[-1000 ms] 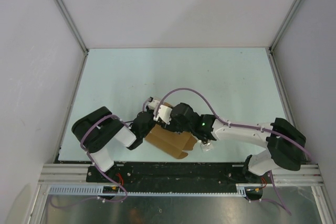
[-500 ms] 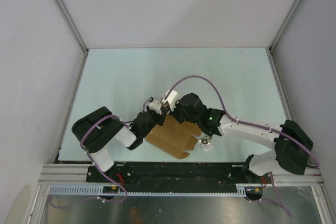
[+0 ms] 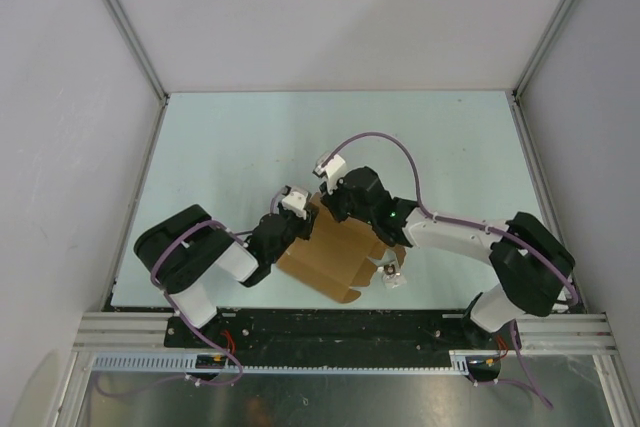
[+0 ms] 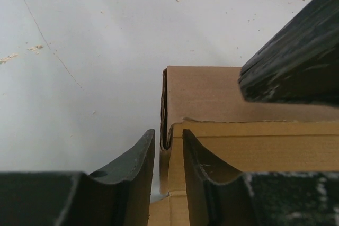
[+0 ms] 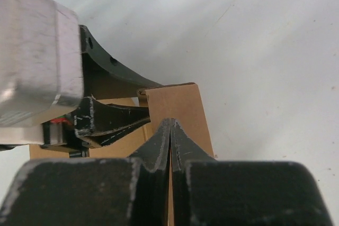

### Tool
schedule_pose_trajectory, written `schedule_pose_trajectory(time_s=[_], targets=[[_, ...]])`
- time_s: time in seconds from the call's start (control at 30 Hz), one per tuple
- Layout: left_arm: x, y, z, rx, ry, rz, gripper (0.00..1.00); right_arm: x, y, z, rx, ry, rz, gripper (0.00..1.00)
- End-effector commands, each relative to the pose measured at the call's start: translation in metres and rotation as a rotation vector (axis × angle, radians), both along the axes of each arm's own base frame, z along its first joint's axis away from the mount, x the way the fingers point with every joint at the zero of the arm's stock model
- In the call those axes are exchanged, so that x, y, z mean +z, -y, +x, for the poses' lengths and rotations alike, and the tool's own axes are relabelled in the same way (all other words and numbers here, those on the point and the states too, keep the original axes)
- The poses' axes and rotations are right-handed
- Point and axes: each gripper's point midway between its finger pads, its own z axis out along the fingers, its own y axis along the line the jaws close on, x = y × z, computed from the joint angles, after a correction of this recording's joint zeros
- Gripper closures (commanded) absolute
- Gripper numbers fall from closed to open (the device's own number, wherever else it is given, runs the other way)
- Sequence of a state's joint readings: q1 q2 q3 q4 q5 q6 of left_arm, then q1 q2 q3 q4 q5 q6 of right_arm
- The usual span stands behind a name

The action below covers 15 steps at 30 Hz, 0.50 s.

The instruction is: Fold the paper box

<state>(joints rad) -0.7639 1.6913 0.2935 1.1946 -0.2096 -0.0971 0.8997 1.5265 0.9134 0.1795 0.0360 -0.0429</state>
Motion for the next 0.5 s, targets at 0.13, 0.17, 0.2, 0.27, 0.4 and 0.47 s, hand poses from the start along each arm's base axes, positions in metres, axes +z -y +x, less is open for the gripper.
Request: schedule_pose_trajectory(time_s=[0.13, 0.17, 0.2, 0.27, 0.4, 0.47], targets=[[0.016, 0.0, -0.001, 0.002, 0.047, -0.034, 0.68, -0.013, -0.012, 0.004, 0.003, -0.03, 0.035, 1.0], [0.016, 0.0, -0.001, -0.001, 0.046, -0.033, 0.68, -0.016, -0.01, 0.003, 0.003, -0.039, 0.025, 1.0], [0.016, 0.0, -0.002, -0.002, 0.044, -0.036, 0.68, -0.019, -0.01, 0.003, 0.003, -0.043, 0.019, 1.0], [0.015, -0.001, -0.003, 0.0, 0.041, -0.035, 0.68, -0.026, -0.009, 0.001, 0.004, -0.057, 0.001, 1.0], [0.014, -0.003, -0.005, 0.001, 0.04, -0.031, 0.68, -0.034, -0.009, -0.002, 0.008, -0.074, -0.019, 1.0], [0.013, -0.005, -0.005, 0.008, 0.04, -0.026, 0.68, -0.036, -0.009, -0.002, 0.009, -0.077, -0.023, 1.0]])
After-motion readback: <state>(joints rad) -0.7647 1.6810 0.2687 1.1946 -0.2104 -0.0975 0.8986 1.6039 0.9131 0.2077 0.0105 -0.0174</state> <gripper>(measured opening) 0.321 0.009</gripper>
